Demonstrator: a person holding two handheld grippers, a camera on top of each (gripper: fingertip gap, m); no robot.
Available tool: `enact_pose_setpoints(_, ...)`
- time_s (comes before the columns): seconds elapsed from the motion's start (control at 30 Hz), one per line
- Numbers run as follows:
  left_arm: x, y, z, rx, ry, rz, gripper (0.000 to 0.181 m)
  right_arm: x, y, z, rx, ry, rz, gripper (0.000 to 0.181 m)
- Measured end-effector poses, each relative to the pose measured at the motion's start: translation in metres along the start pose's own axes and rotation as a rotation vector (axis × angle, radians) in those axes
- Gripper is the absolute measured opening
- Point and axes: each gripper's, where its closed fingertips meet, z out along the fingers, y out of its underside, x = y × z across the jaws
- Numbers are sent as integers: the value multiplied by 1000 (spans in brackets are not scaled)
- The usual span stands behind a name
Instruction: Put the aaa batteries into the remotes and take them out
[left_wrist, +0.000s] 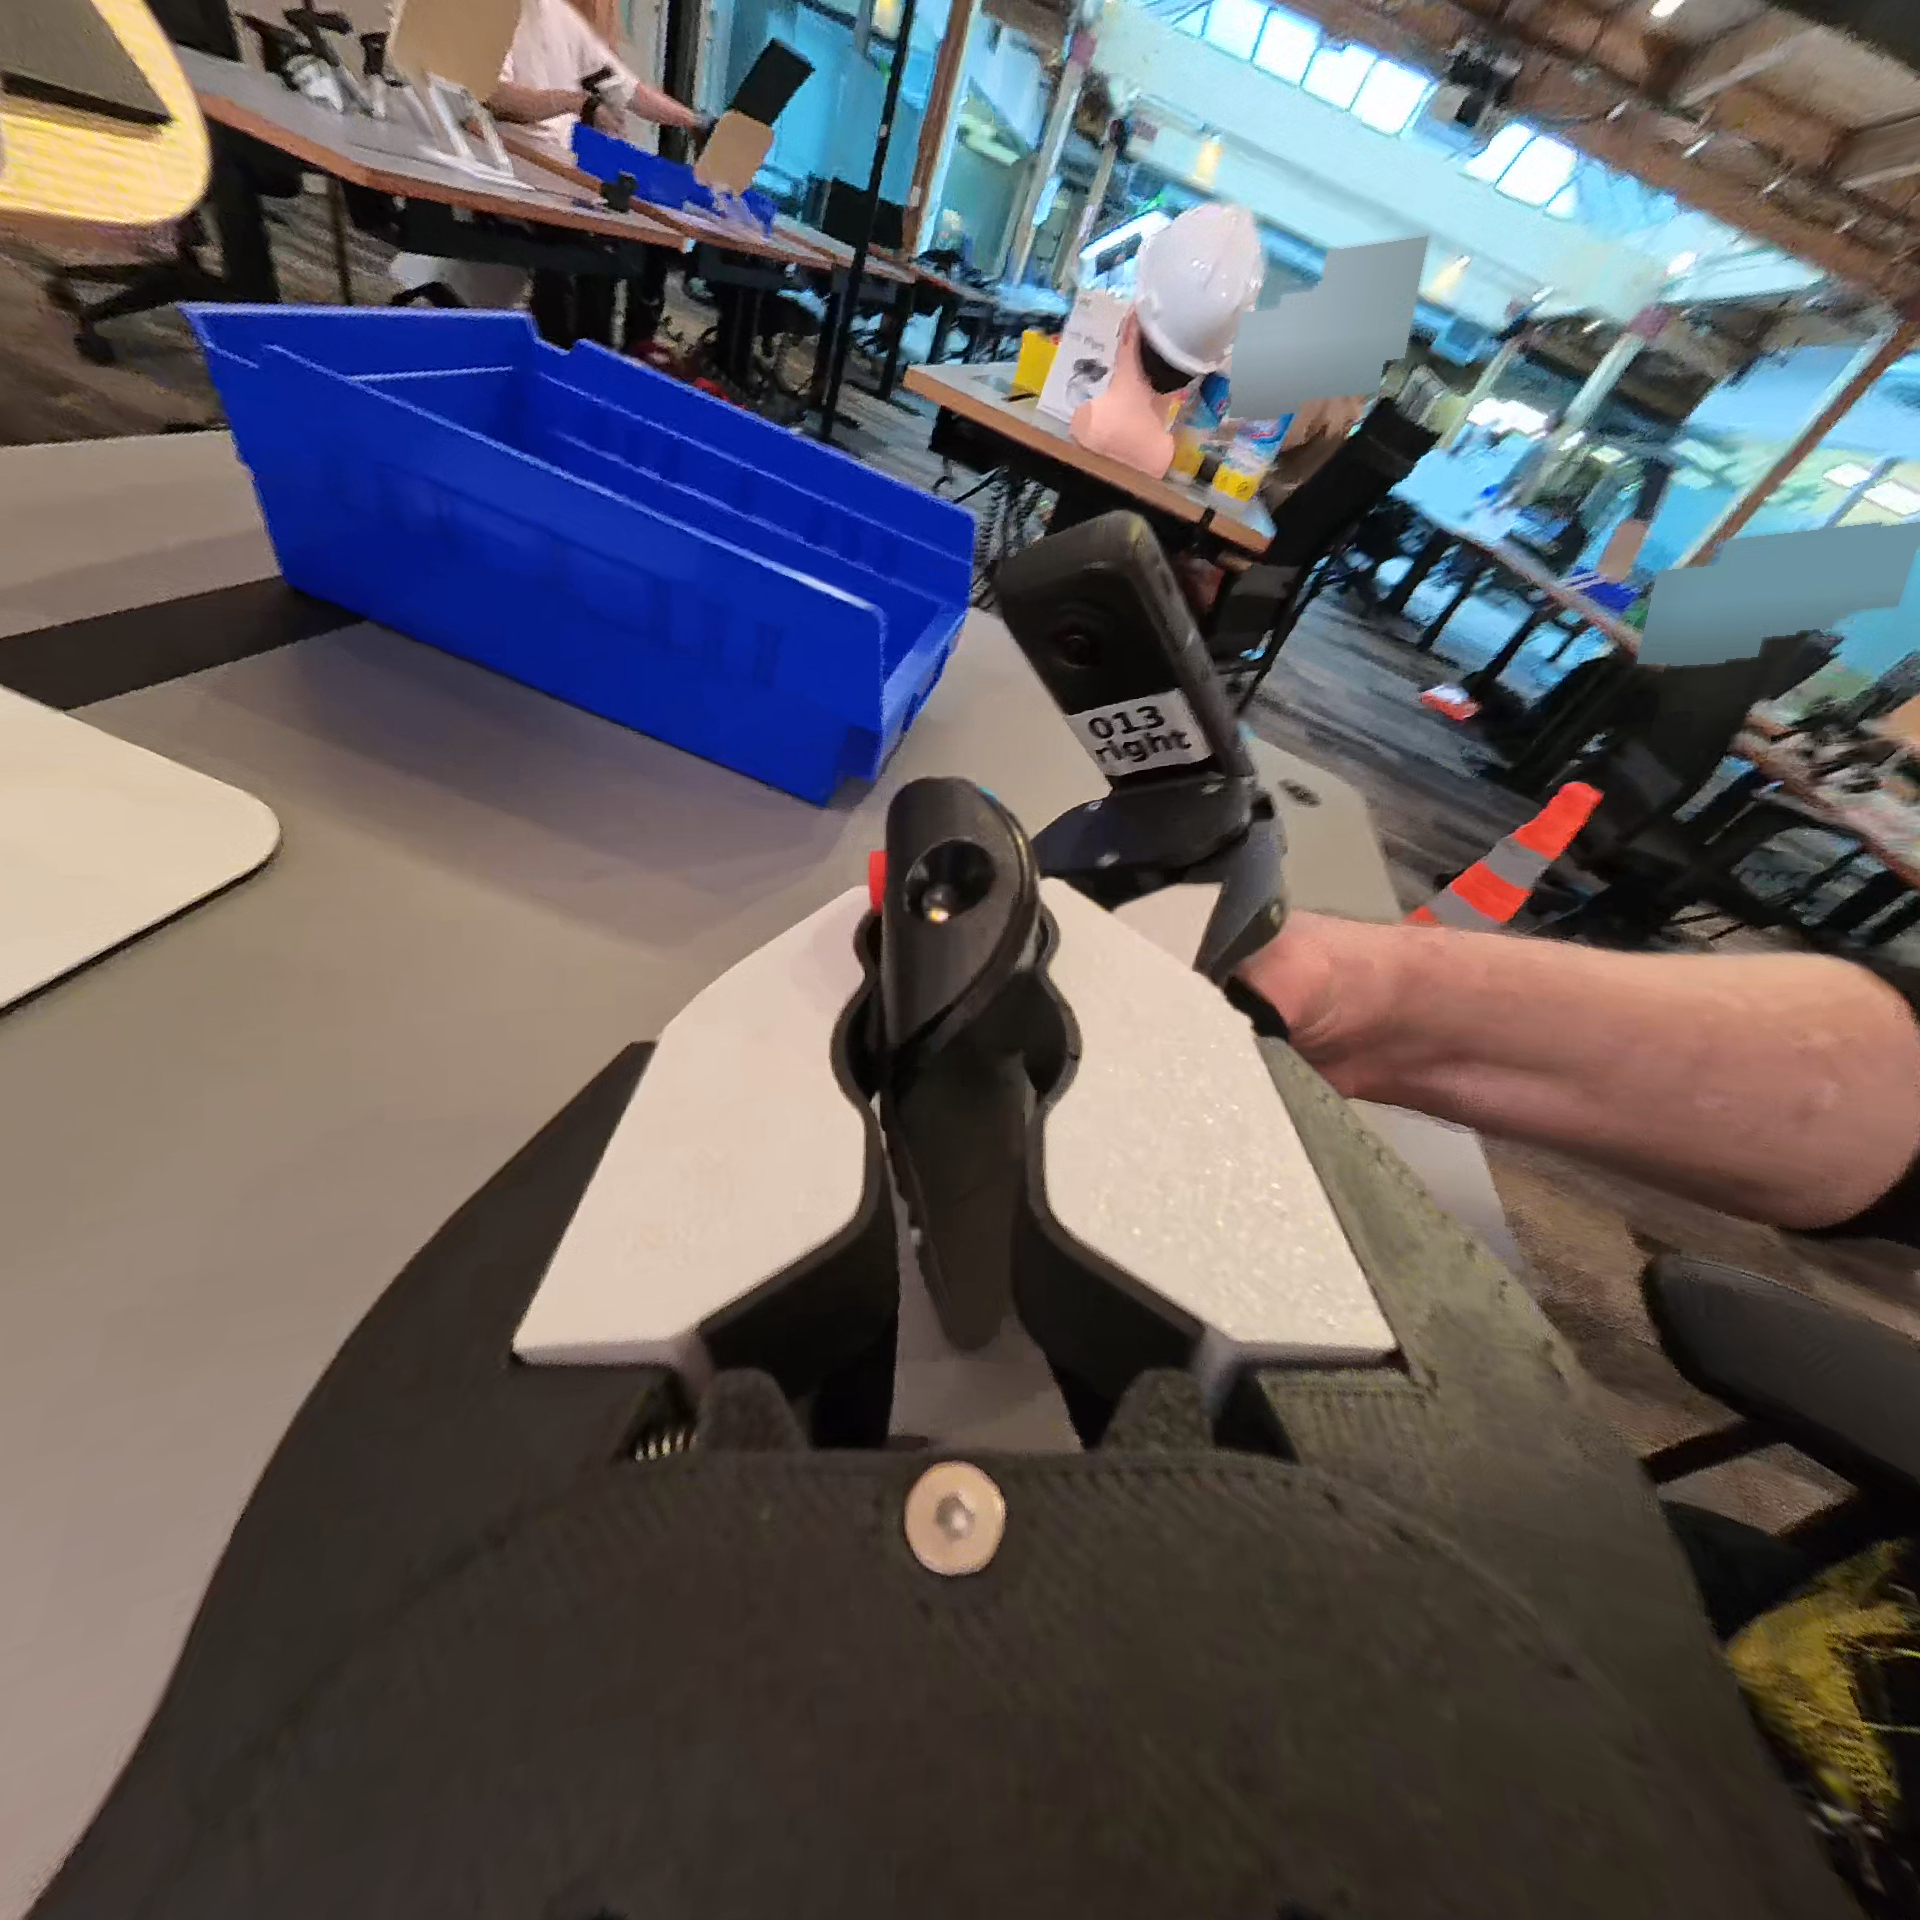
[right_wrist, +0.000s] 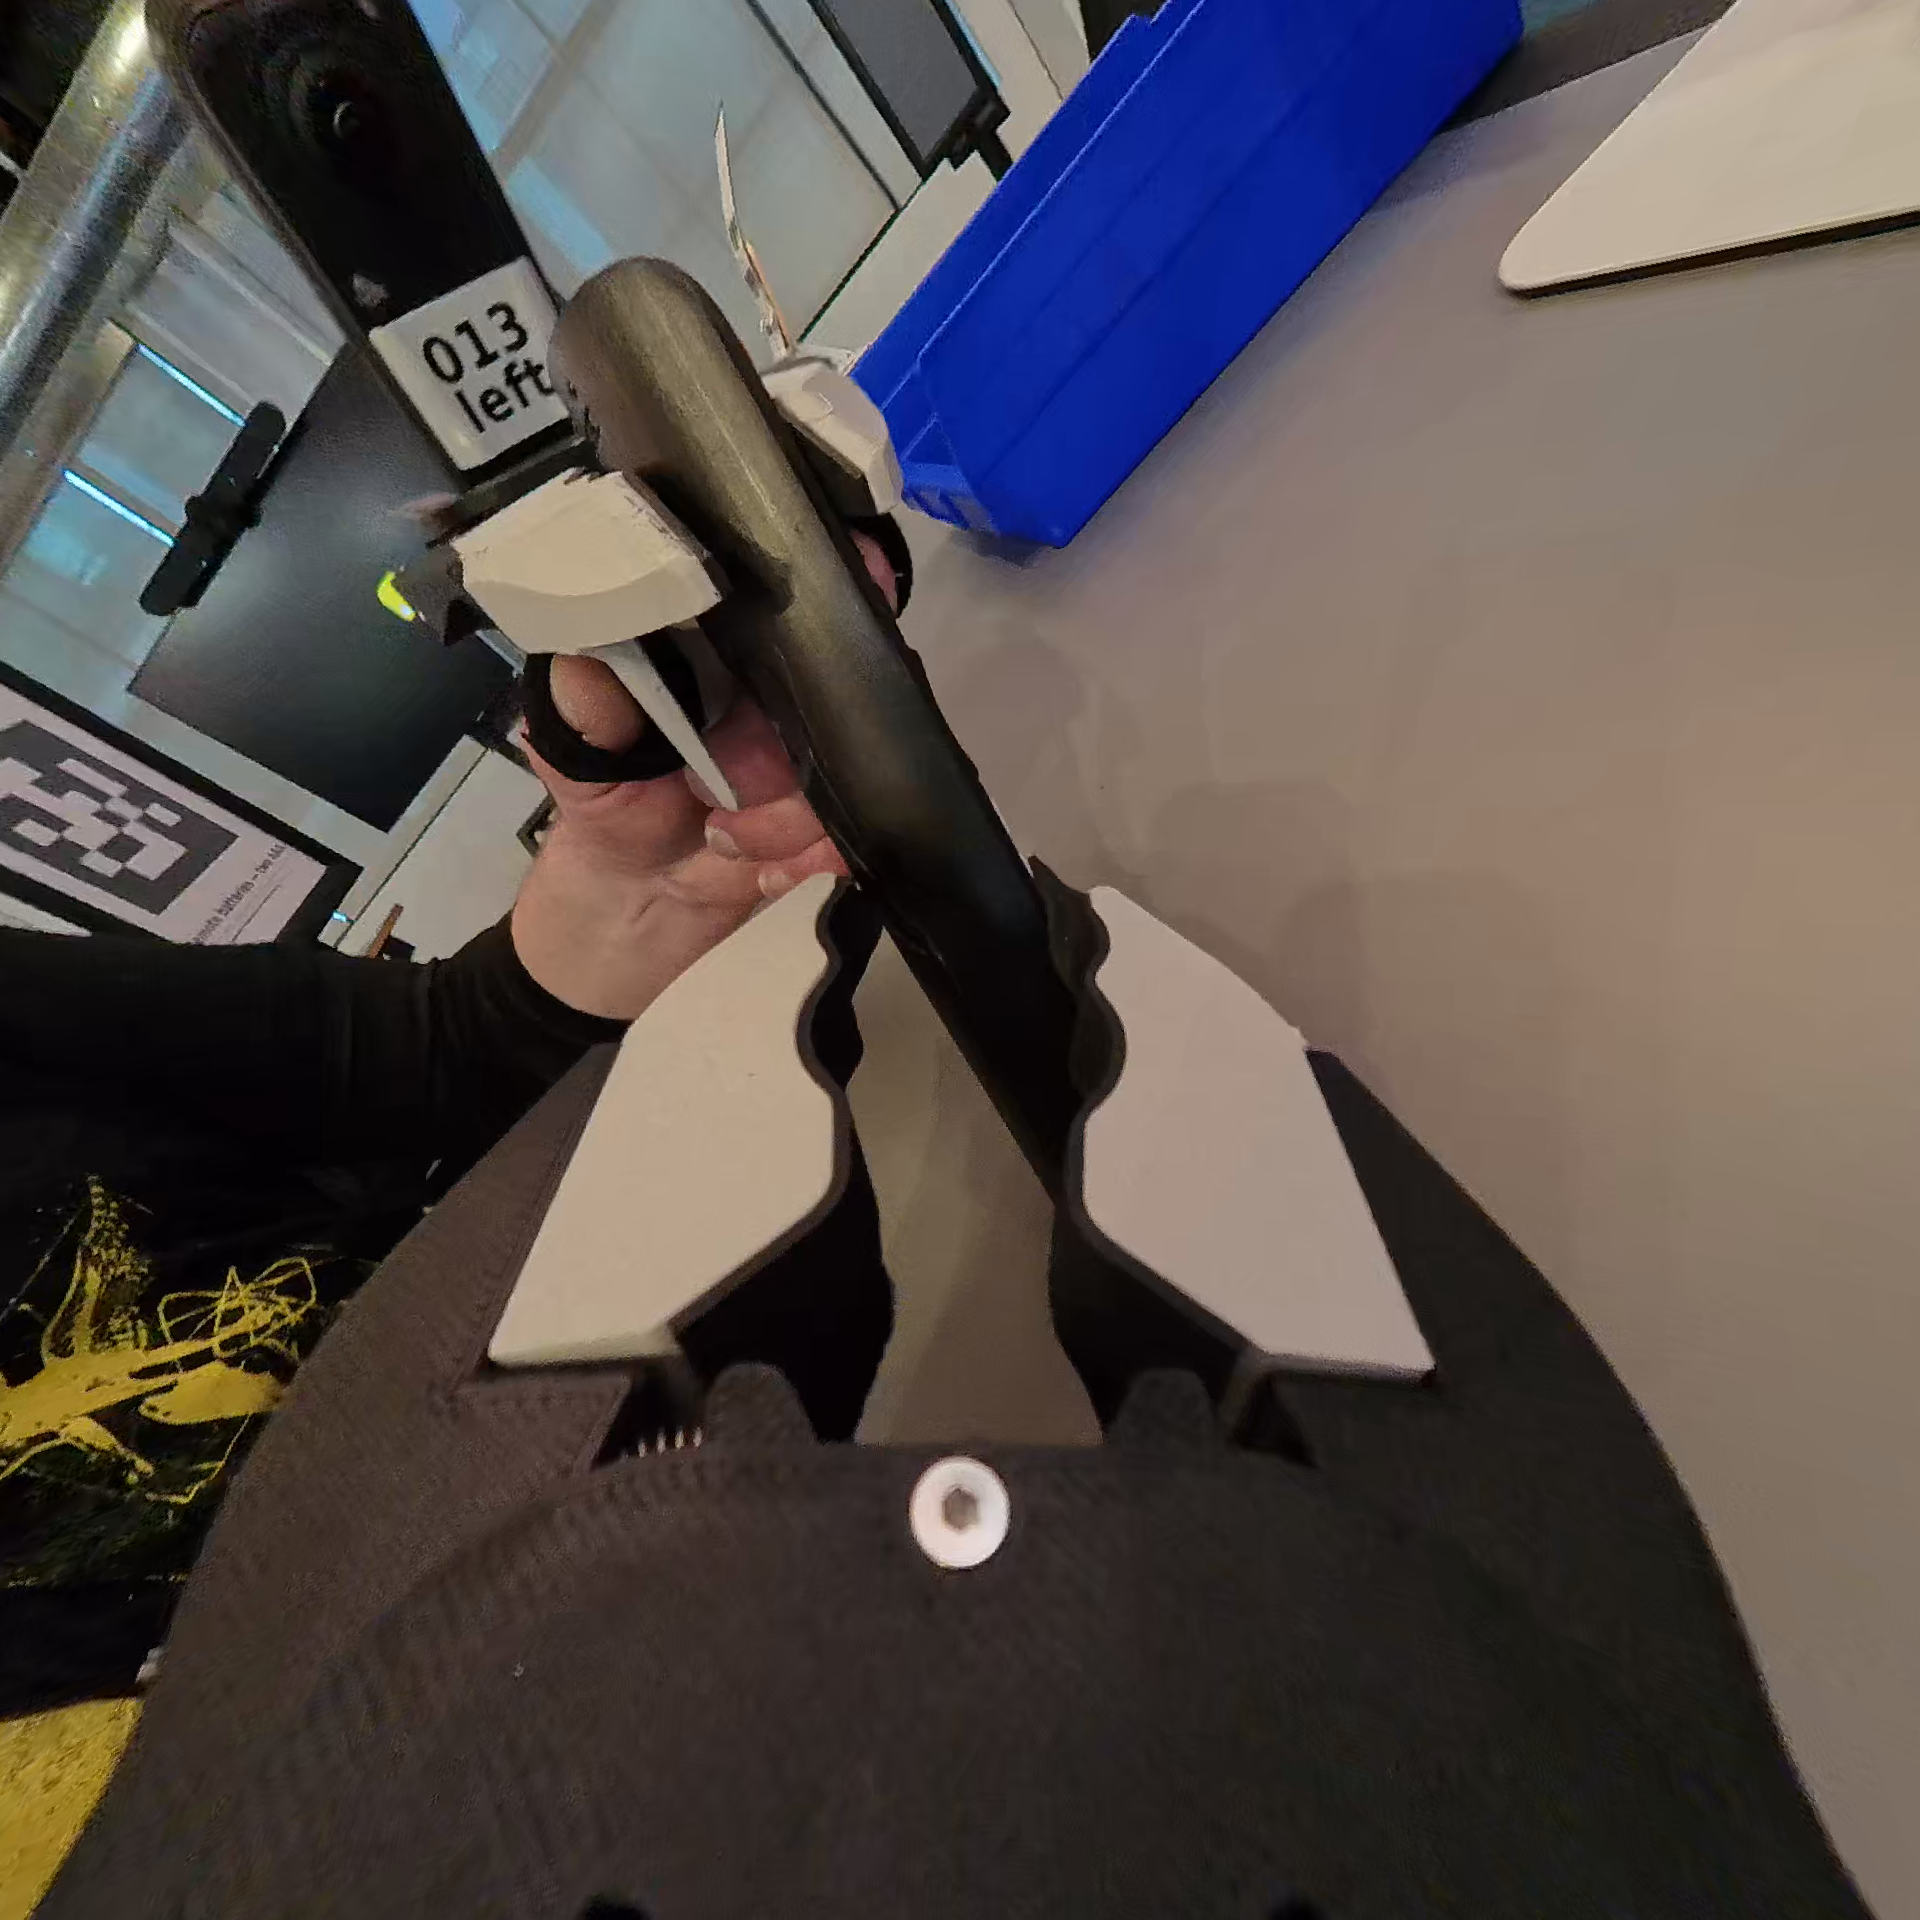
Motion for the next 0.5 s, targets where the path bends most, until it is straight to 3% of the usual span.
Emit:
enact_pose_setpoints(0.27,15,-6,-3,39,189,-94,25,-22,12,8,-88,-115,-117,26)
enact_pose_setpoints(0.4,13,-12,-10,28,161,-49,34,-30,6,-1,-34,-189,-116,23)
enact_pose_setpoints(0.5,15,-1,-11,-66,175,-17,33,-33,8,-2,-49,-235,-107,23)
